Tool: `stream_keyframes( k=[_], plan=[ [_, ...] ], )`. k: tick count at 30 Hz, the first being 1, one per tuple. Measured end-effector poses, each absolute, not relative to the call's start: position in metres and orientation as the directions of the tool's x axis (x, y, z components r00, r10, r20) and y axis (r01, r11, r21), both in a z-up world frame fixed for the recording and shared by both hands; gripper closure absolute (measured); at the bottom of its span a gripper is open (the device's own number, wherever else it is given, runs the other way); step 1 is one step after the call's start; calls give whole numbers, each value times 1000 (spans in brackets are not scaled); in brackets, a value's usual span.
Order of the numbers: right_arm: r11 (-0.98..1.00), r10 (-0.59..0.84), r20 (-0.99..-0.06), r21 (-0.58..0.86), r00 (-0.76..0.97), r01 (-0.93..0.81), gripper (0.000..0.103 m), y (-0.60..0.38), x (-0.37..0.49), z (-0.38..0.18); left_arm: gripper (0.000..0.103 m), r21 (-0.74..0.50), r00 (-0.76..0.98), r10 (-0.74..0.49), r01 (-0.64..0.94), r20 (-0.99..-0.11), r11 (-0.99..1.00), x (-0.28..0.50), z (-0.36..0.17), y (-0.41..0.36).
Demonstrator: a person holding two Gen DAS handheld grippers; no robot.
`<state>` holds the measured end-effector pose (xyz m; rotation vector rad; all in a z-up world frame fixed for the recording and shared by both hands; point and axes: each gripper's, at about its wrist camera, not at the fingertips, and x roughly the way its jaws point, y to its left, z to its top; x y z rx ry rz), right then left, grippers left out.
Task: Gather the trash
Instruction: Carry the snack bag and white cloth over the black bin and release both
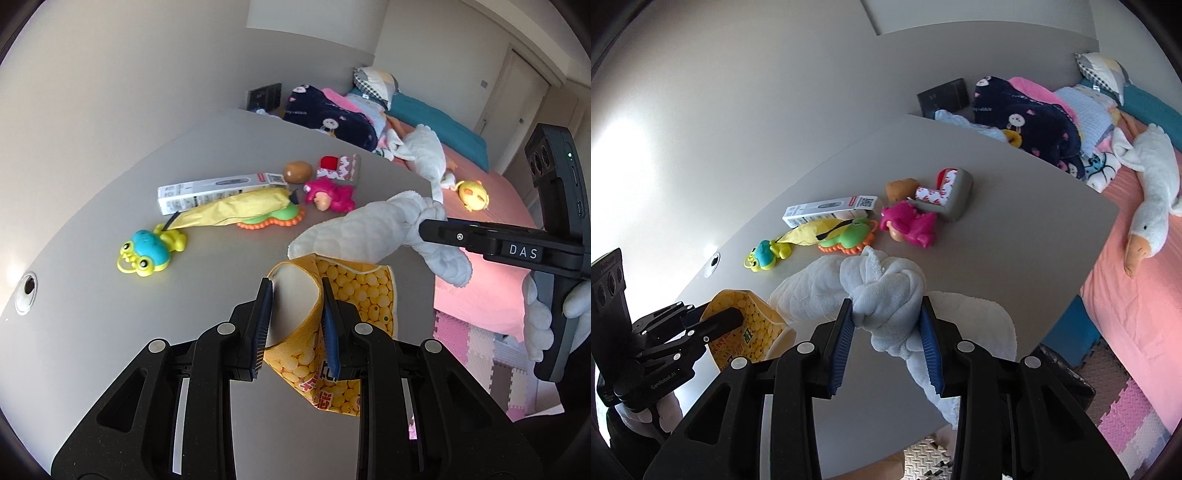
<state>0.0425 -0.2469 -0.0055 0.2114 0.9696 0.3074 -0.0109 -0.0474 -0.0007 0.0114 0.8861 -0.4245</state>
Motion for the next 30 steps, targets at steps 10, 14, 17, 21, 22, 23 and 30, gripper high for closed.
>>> stream_keyframes(
  k=[10,14,17,21,22,23,30],
  plan=[
    [951,269,-764,307,586,-36,66,-301,13,3,78,-160,504,-431,494,-748,855,-6,3,-102],
    [952,233,-760,307,606,19,66,-322,2,4,78,-159,481,-460,543,-746,825,-5,4,-124],
    [950,207,-757,307,620,57,66,-338,-7,6,78,-157,460,-481,581,-747,799,-4,3,-141],
    [946,170,-753,305,636,109,66,-358,-22,7,78,-157,430,-510,630,-745,761,-4,4,-165],
    [944,160,-752,305,639,123,66,-363,-25,7,78,-157,420,-518,644,-745,748,-4,5,-172],
    [942,150,-751,306,643,137,66,-369,-28,8,78,-156,414,-524,655,-744,739,-5,5,-176],
    [927,85,-744,303,662,222,66,-397,-51,12,78,-155,358,-567,731,-742,665,-7,7,-217]
  ],
)
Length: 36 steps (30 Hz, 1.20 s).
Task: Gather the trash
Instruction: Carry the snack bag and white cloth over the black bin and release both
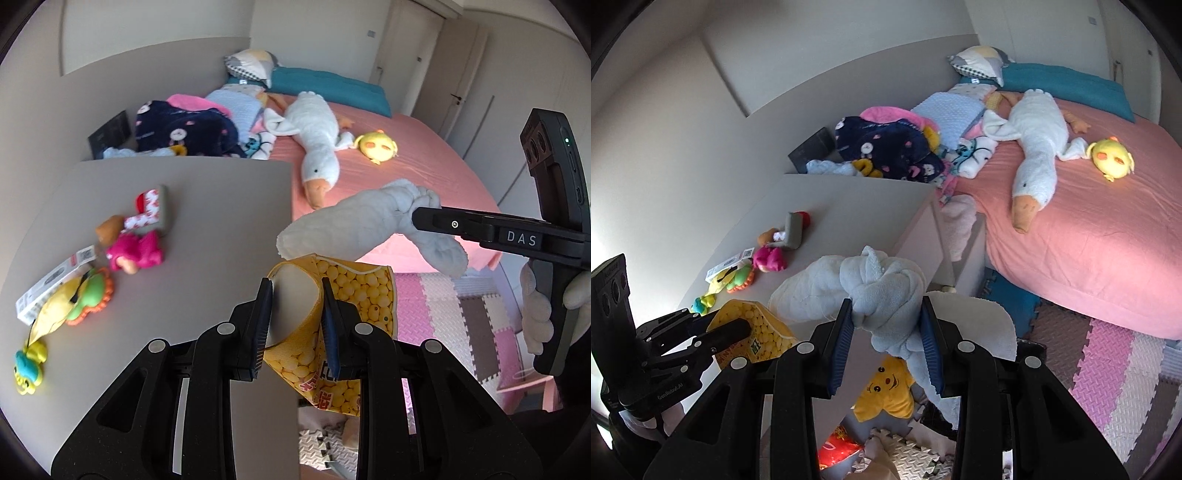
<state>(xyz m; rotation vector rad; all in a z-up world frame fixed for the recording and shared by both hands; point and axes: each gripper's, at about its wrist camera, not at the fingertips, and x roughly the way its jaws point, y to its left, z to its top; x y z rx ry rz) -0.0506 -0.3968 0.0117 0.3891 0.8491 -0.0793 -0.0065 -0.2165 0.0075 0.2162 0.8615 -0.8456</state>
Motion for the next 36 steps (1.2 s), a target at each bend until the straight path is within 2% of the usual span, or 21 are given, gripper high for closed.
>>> stream_keyframes(
  k=[19,34,36],
  plan=[
    [848,-88,-740,296,667,440,66,-465,-116,14,78,-161,199,-638,873,-744,460,-30,5,-304],
    [803,-133,-759,294,637,518,65,-487,-137,5,77,-171,115,-626,910,-771,377,-44,-9,-335],
    [799,-141,-762,289,632,527,57,-489,-137,4,76,-172,102,-616,913,-781,369,-45,-12,-339]
  ],
)
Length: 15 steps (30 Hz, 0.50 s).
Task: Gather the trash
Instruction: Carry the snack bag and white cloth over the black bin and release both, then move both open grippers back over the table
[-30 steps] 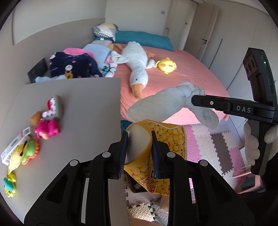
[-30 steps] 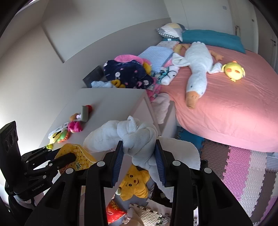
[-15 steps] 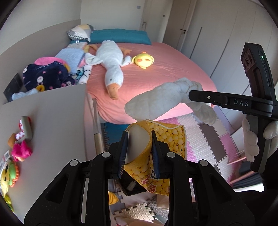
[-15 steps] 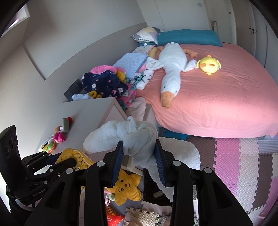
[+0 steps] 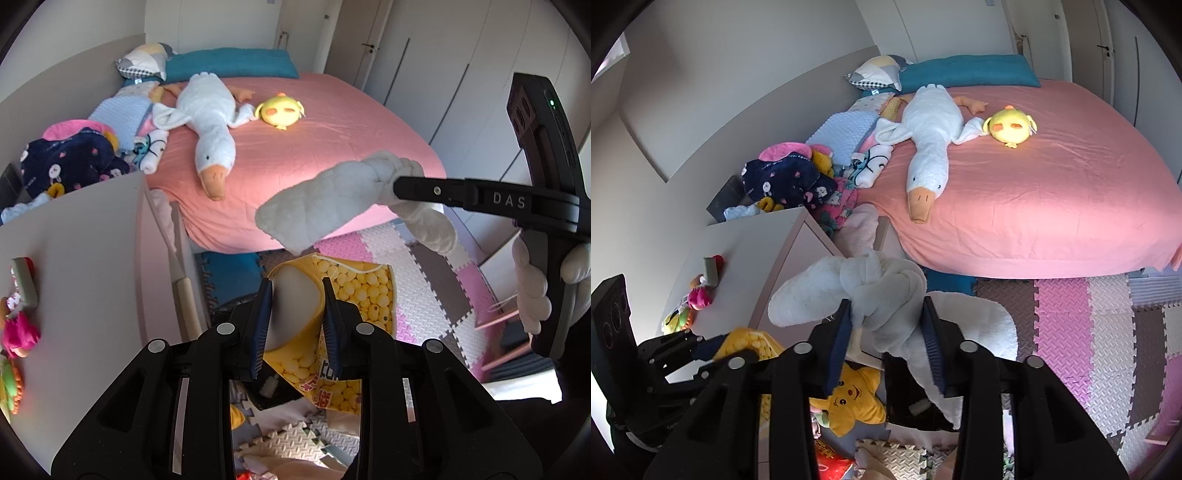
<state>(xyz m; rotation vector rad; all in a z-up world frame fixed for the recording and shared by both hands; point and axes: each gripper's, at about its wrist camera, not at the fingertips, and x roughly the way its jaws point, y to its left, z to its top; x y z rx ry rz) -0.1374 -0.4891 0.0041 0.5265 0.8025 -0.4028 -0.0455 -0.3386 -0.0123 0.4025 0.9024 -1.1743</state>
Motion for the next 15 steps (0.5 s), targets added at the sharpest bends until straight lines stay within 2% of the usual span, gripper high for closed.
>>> stream_keyframes(
  k=[1,2,3,4,5,15],
  plan=[
    [799,-154,-763,278,628,533,54,-490,-137,4,67,-160,116,-612,912,-783,377,-46,-13,-339],
    [795,-180,-760,261,625,547,46,-490,-138,6,44,-149,132,-610,910,-781,387,-47,-14,-340],
    [791,-211,-752,244,625,560,36,-490,-140,8,30,-134,156,-609,905,-778,403,-48,-14,-339],
    [789,-229,-746,234,625,569,33,-490,-141,10,17,-113,193,-608,897,-770,428,-48,-13,-337],
    [787,-246,-741,224,625,575,30,-491,-141,11,17,-105,213,-613,891,-761,441,-48,-12,-335],
    [826,-179,-743,243,645,508,30,-477,-117,9,17,-112,278,-577,829,-768,548,-28,-13,-305]
  ],
)
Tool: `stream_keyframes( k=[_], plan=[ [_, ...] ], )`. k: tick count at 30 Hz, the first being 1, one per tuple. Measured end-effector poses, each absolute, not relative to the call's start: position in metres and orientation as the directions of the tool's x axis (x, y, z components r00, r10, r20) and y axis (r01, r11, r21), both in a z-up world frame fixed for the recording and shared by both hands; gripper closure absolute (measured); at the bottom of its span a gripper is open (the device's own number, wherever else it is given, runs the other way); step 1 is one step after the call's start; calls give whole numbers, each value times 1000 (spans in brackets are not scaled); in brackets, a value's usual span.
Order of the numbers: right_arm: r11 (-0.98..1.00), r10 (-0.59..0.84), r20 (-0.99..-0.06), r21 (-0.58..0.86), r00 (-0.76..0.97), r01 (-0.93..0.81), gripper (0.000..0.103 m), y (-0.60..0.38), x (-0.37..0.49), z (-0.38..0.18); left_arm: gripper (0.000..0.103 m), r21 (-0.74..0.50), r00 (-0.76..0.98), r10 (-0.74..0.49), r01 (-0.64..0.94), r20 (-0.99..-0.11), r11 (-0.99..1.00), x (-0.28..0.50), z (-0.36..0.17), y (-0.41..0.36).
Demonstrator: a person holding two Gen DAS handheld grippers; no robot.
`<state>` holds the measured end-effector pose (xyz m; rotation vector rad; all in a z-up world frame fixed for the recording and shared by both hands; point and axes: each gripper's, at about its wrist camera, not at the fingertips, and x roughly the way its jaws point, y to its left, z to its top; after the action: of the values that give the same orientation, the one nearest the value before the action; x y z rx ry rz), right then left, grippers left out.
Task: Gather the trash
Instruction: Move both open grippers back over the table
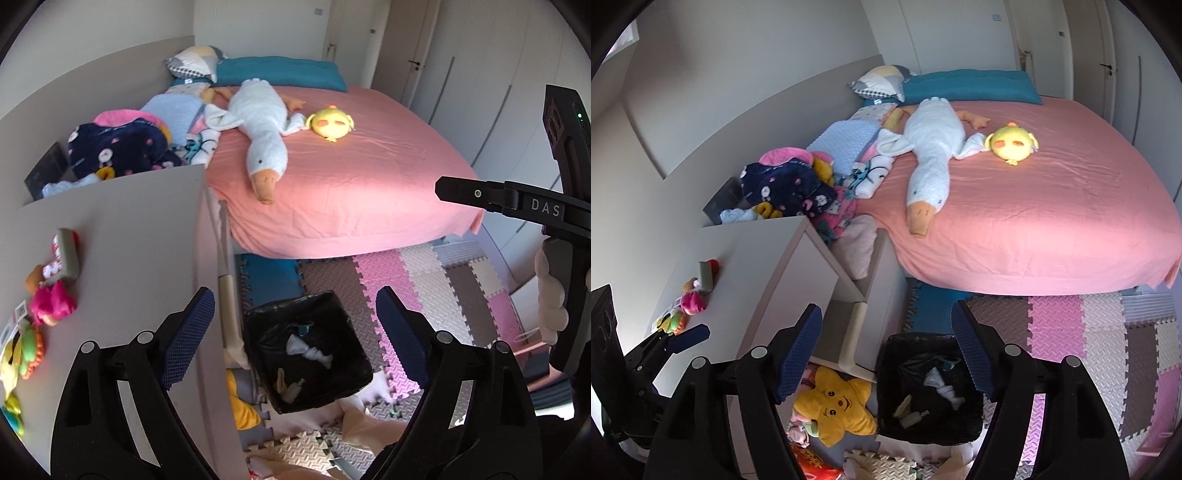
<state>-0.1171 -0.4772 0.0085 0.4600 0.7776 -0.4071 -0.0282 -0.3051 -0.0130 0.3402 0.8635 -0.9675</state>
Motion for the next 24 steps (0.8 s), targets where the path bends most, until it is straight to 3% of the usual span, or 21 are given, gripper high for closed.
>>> stream_keyframes(
  k=[24],
  plan=[
    [954,75,-758,244,647,176,30,-376,-18,4,17,-108,463,-431,574,-774,812,10,-15,-177]
  ],
)
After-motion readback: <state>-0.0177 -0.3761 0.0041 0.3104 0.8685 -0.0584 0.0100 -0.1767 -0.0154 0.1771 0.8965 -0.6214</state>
